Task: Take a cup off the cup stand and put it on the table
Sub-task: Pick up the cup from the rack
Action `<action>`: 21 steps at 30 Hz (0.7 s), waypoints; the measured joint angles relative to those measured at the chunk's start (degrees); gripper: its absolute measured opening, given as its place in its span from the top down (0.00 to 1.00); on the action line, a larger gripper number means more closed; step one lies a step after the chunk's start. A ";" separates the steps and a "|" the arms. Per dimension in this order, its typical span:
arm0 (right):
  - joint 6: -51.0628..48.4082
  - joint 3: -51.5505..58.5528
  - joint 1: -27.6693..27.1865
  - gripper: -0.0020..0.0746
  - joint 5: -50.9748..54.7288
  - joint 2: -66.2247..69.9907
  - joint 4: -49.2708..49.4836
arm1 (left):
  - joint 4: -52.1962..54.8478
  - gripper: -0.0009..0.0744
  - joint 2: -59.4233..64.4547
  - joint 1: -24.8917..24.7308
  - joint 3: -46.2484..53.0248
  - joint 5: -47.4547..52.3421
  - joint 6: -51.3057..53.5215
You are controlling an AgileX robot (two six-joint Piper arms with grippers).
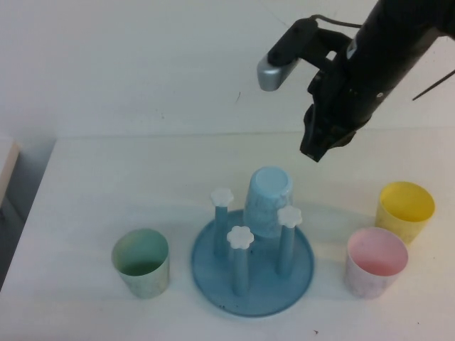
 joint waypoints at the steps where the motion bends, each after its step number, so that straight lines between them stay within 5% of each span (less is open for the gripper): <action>1: 0.00 -0.97 0.41 0.90 0.00 0.91 0.00 | 0.00 0.99 0.00 0.00 0.00 0.00 0.00; 10: 0.05 -5.47 1.79 0.21 0.00 7.45 1.65 | 0.00 0.99 0.00 0.00 0.00 0.00 0.00; 21: 2.57 -9.46 2.31 0.12 0.00 14.02 4.01 | 0.00 0.99 0.00 0.00 0.00 0.00 0.00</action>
